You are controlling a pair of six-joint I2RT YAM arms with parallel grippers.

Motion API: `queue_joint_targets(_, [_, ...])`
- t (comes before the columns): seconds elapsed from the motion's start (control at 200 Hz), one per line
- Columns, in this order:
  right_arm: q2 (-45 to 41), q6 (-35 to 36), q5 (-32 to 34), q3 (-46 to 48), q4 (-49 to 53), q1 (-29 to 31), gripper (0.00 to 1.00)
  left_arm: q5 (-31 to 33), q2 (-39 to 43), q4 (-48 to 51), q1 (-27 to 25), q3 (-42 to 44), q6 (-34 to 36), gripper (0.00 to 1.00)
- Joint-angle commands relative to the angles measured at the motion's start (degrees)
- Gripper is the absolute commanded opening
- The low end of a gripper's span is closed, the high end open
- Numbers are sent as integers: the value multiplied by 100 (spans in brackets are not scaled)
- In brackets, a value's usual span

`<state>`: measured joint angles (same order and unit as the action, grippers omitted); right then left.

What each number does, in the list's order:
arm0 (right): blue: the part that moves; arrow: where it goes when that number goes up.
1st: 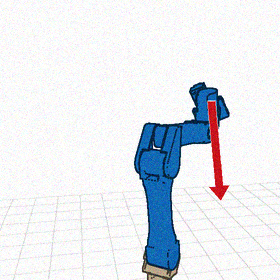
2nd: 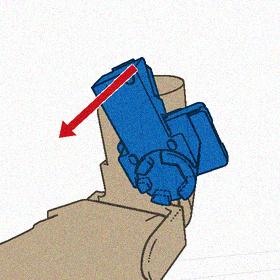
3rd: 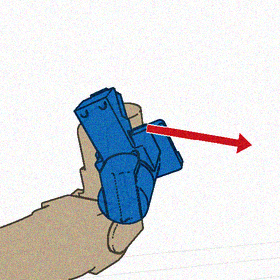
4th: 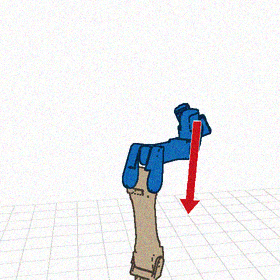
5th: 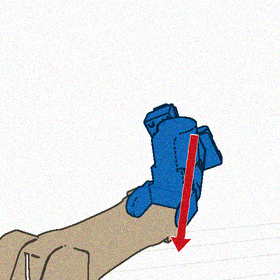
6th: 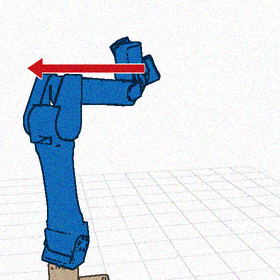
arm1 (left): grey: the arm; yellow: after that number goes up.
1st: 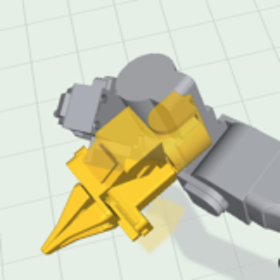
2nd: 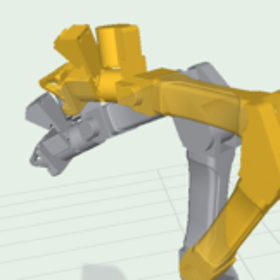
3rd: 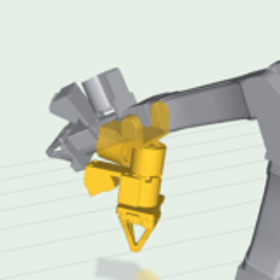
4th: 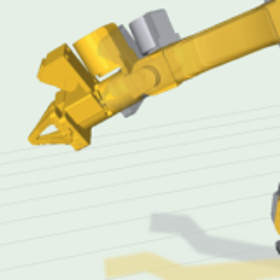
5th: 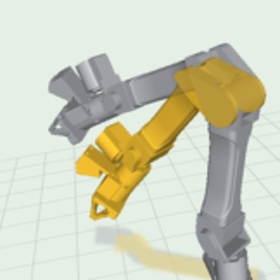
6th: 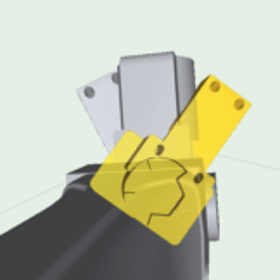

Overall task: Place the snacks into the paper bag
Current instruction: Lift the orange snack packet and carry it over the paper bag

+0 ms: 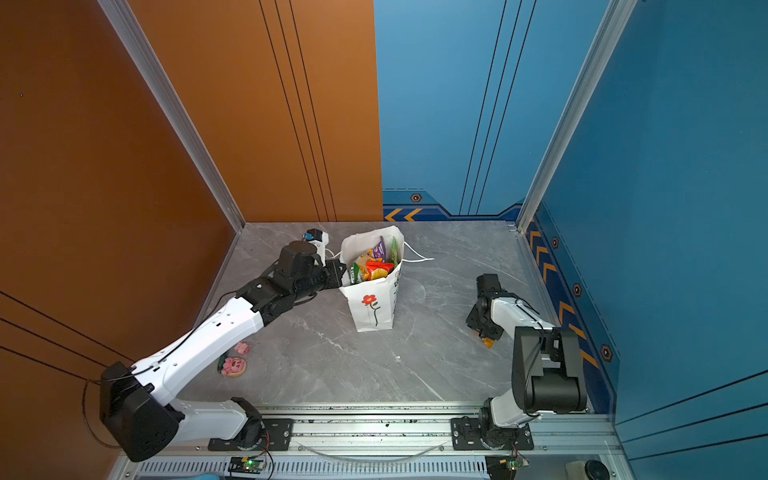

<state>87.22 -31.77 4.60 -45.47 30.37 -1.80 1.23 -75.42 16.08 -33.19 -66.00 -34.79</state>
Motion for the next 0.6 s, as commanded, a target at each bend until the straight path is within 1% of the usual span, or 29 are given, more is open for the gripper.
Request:
queue_joint_targets(0.0, [-8,-48,-182,65,105,48,32,-71,211,-324,78,-16,33,0])
queue_joint_targets(0.14, [-223,-57,-258,39,126,51,28,-88,204,-324,76,-29,19,0])
queue_joint_targets(0.32, [-687,-53,-432,-106,276,74,27,-97,235,-327,67,-26,19,0])
queue_joint_targets(0.455, [-1283,-6,-503,-530,630,142,26,-97,234,-342,40,-32,6,0])
queue_joint_targets(0.596, [-1838,-19,-454,-1160,848,391,25,-98,224,-359,-11,-54,0,0])
